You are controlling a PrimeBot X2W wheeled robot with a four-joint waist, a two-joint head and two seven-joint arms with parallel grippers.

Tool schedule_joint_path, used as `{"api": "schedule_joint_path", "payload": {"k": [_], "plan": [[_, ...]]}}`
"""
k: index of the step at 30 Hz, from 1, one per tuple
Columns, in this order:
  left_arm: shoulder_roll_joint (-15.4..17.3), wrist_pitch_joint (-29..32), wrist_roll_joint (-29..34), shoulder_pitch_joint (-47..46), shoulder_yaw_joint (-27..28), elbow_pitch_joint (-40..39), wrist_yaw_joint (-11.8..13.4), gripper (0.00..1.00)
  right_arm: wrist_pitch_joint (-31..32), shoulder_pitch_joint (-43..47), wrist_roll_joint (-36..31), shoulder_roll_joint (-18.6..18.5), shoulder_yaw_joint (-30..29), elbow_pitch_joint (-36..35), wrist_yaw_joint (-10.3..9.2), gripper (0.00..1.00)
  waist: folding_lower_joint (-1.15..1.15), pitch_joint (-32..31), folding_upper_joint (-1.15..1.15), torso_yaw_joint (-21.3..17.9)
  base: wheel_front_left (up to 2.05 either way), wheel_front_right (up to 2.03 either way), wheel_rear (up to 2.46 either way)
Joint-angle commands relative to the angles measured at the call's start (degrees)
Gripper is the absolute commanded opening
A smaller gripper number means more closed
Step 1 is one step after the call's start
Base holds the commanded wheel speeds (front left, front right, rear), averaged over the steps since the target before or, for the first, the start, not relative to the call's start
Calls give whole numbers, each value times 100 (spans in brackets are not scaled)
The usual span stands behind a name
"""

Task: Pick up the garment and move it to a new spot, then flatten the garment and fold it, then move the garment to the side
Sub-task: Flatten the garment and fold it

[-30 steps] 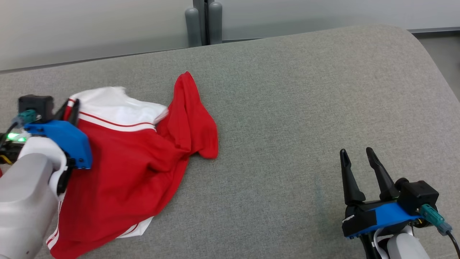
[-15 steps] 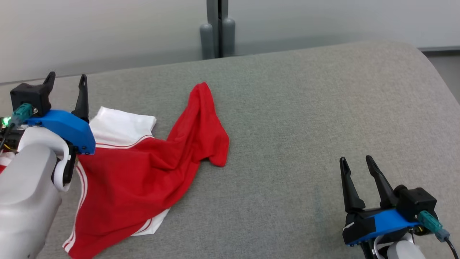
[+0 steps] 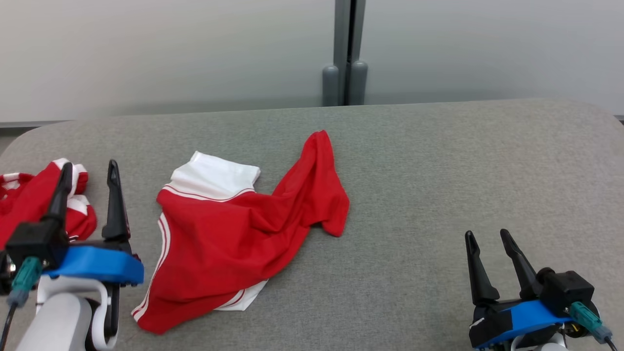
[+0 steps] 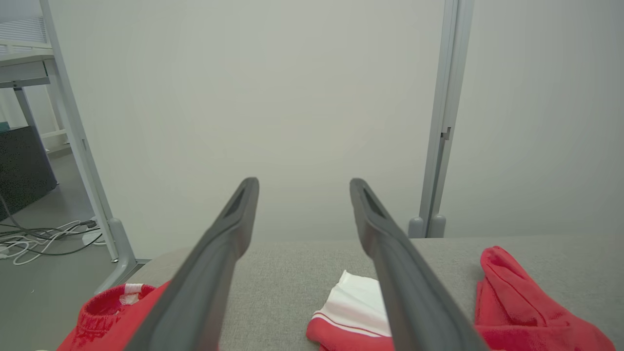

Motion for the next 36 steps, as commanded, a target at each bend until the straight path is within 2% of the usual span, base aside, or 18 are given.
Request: {"api": "schedule_joint_path", "payload": {"k": [1, 6, 11, 17, 22, 36], "plan": [[-84, -25, 114, 207, 148, -162, 7, 100, 2, 57, -19, -16, -16, -25, 1, 100, 1, 11, 0, 82, 0, 0, 0], [-374, -25, 432, 882, 774, -673, 83, 100, 19, 100, -9, -17, -47, -77, 1, 100, 1, -20, 0, 267, 0, 0, 0], [-589, -25, 709, 1458, 1196, -957, -140, 100, 20, 153, 19, -15, -40, -66, 1, 100, 1, -68, 0, 369, 0, 0, 0], [-902, -25, 973, 1991, 1397, -1047, -427, 100, 44, 232, 32, -16, -41, -56, 1, 100, 1, -183, 0, 404, 0, 0, 0], [-1218, -25, 1076, 2155, 1567, -992, -603, 100, 52, 303, 41, -16, -56, -50, 1, 100, 1, -257, 0, 425, 0, 0, 0], [-1649, -26, 1419, 1883, 1965, -873, -1059, 100, 177, 245, -35, -29, 73, -4, 1, 100, 1, -150, 0, 520, 0, 0, 0]]}}
